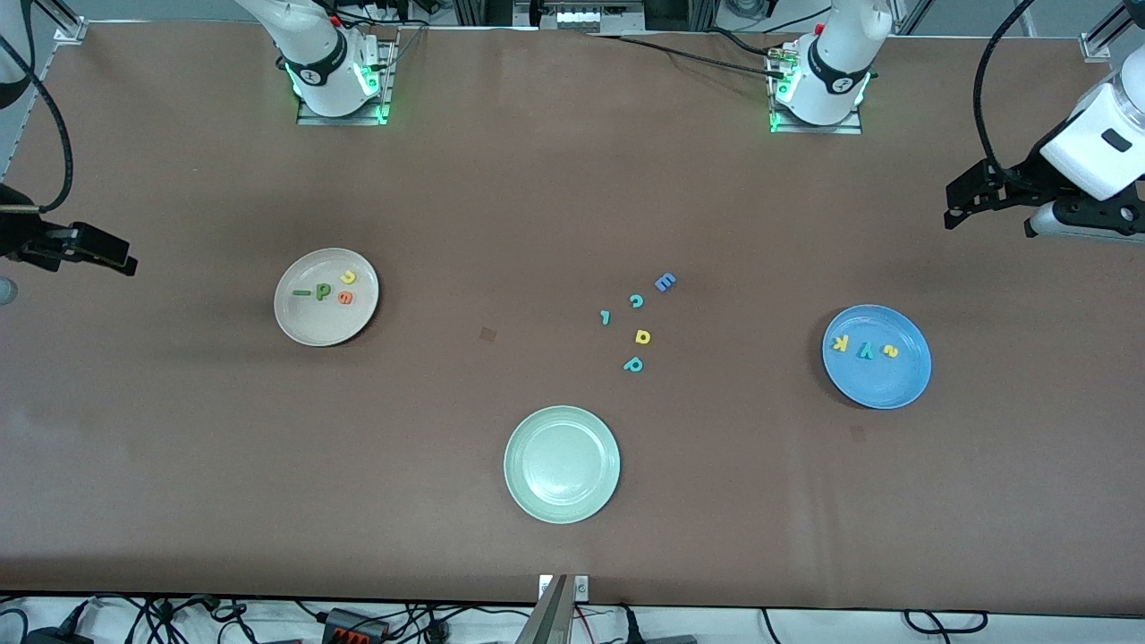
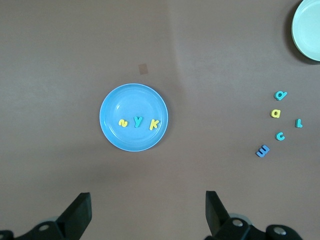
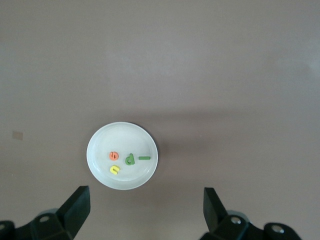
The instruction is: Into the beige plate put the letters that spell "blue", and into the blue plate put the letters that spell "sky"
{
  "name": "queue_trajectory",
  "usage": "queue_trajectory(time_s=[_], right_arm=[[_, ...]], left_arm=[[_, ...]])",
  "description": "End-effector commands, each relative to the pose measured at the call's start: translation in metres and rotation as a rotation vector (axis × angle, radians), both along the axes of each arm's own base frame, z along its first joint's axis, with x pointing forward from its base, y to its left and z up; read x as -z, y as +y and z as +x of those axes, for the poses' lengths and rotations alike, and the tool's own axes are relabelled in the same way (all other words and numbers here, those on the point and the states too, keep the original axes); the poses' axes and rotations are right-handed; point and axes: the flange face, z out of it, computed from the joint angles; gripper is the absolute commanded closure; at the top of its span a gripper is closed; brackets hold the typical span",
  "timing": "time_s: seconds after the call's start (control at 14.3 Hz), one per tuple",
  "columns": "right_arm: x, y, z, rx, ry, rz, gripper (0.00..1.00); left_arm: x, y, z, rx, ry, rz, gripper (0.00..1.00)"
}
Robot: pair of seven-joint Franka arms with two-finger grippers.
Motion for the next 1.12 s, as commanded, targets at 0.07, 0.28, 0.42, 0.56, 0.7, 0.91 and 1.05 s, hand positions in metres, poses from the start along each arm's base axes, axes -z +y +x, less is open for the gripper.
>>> queue_trajectory(time_s=[0.07, 0.28, 0.42, 0.56, 0.7, 0.91, 1.05], right_arm=[[-0.004, 0.002, -0.024, 0.002, -0.013, -0.010, 0.00], [-0.005, 0.003, -0.026, -0.006, -0.010, -0.009, 0.00], [-0.005, 0.001, -0.027, -0.003, -0.009, -0.009, 0.00], [-0.007, -0.002, -0.028, 0.000, -0.010, -0.009, 0.00], [-0.013, -0.003, -0.032, 0.002, -0.016, -0.010, 0.00], [-0.016, -0.008, -0.034, 0.010, -0.016, -0.010, 0.00], [-0.016, -0.008, -0.034, 0.010, -0.016, -0.010, 0.00]], left_arm=[[-0.006, 0.000, 0.003, -0.012, 0.004, 0.016, 0.00], [-0.005, 0.000, 0.003, -0.012, 0.004, 0.016, 0.00], [-0.005, 0.000, 0.003, -0.011, 0.006, 0.017, 0.00], [-0.005, 0.000, 0.003, -0.010, 0.006, 0.017, 0.00], [-0.005, 0.001, 0.003, -0.011, 0.006, 0.017, 0.00], [-0.005, 0.001, 0.003, -0.011, 0.006, 0.017, 0.00], [-0.005, 0.001, 0.003, -0.011, 0.006, 0.017, 0.00]])
